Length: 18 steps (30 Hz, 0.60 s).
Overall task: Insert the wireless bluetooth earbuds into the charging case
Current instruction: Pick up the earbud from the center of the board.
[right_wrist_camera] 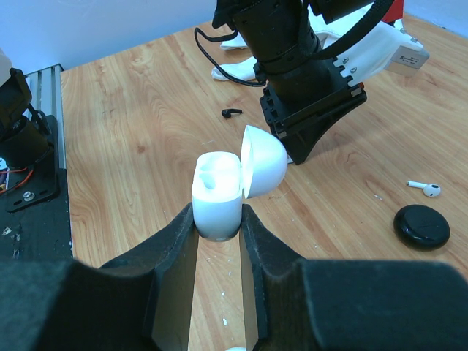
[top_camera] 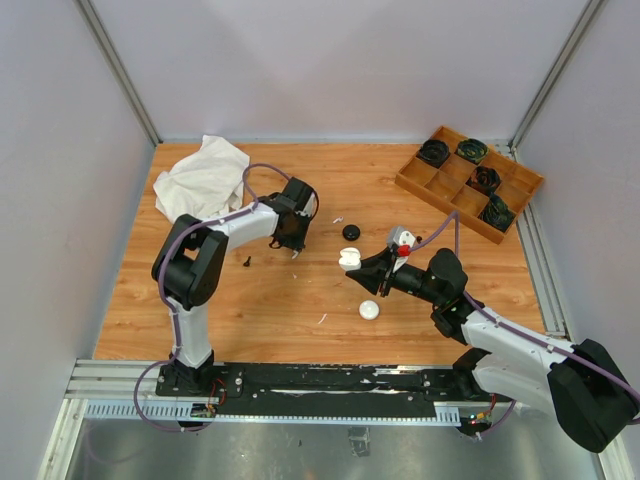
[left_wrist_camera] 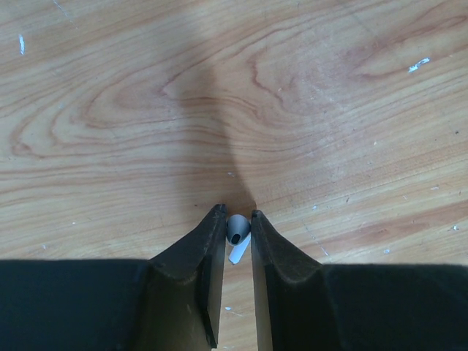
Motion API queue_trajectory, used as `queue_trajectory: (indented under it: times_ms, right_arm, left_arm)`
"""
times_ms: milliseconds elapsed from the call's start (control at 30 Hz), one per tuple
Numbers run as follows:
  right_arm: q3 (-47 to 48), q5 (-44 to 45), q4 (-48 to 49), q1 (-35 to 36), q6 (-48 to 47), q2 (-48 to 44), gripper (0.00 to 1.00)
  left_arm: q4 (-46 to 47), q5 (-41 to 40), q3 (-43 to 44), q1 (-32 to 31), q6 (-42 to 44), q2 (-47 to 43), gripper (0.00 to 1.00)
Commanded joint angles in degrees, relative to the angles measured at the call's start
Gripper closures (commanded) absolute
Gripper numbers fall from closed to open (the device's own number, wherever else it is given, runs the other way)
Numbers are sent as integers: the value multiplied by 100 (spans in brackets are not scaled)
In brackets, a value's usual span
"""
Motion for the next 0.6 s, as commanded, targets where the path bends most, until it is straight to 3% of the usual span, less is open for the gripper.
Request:
queue_trajectory:
  times_ms: [0,233,567]
  right_arm:
    - [151,-96,83,-233,-22,-71,93]
    - [154,-88,43,-230,-61,-100,93]
    - [146,-82,92,-231,-36,-158,93]
  left_arm:
    - [-344,-126,29,-83,39,138,78]
    - [-60,-220,-239,-92,-7,-306,84]
    - [809,105,-872,-92,-227,-1617,86]
